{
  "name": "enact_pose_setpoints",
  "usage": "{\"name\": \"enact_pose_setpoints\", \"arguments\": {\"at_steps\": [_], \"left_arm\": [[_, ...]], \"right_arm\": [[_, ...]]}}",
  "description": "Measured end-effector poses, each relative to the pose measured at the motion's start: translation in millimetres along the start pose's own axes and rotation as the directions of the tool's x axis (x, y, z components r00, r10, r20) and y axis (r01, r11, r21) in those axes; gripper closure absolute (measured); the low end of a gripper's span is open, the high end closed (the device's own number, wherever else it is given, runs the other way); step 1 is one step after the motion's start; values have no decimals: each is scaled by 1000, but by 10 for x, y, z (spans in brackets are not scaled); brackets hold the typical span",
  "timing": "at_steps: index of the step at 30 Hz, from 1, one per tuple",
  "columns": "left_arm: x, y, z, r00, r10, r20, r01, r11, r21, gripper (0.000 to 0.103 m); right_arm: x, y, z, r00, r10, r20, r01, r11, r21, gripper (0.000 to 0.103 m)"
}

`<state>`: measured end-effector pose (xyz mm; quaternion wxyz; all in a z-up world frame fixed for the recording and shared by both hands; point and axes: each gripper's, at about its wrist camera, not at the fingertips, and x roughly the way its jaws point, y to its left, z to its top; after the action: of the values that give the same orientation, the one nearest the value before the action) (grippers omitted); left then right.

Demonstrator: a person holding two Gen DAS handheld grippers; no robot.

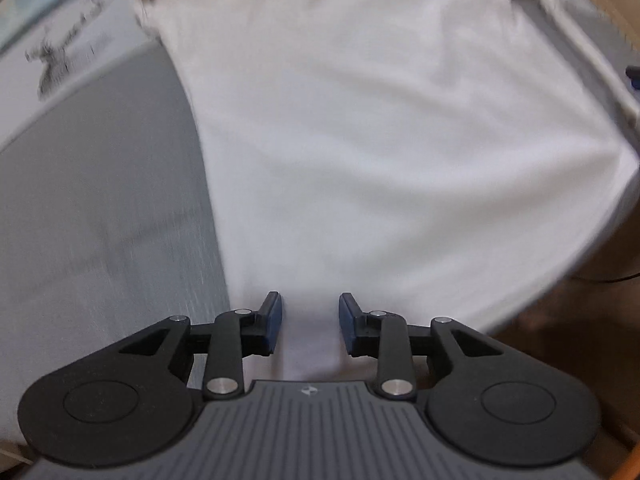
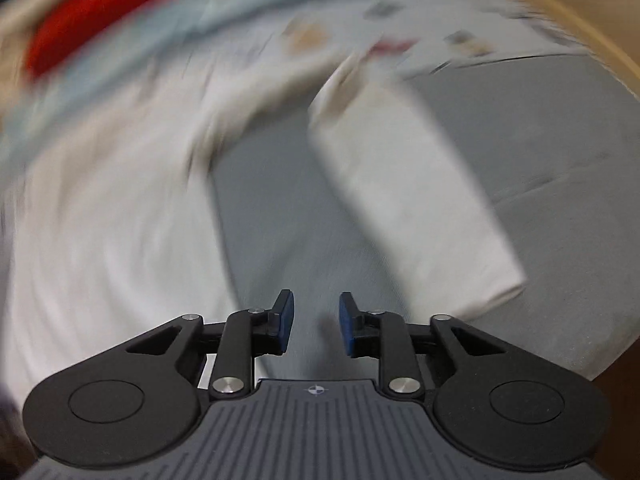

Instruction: Fold small clothes

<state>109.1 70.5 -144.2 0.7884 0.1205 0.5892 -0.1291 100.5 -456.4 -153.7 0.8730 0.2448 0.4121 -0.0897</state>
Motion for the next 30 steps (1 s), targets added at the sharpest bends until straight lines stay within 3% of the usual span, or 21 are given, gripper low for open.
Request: {"name": "enact_pose_setpoints", "arguments": {"at_steps": [2,6,11,16,19,20,21,24,27,30], "left_arm": [[-57,70,91,999,-17,45,20,998,-56,68],[-54,113,288,997,48,65,-43,995,-87,68],[-81,50,394,994,37,102,-30,997,-68,68],[-42,-164,539,992,24,126,-21,999,-25,68],[-40,-265,642,989,32,145,-31,1000,-4,68],[-43,-294,681,987,33,155,-33,999,-1,68],[-45,-315,711,986,33,164,-34,999,2,68],[-41,-377,810,980,51,191,-54,999,10,68],[19,-393,916,977,81,197,-82,997,-2,68],[88,-373,1012,976,91,197,-89,996,-17,68]], "right_arm": [[-6,-192,75,999,1,32,-5,993,118,76],[182,-392,87,999,12,-37,-1,952,305,76],[518,-553,87,993,69,-97,-6,843,537,75],[672,-620,143,999,-35,-29,45,762,646,69],[737,-631,214,997,-81,-6,65,759,648,70],[753,-622,249,994,-105,0,81,765,639,74],[767,-624,301,990,-143,9,105,770,630,89],[791,-679,437,972,-231,45,155,770,619,99],[743,-768,616,939,-325,113,202,787,584,99],[626,-876,869,893,-361,269,176,830,529,100]]}}
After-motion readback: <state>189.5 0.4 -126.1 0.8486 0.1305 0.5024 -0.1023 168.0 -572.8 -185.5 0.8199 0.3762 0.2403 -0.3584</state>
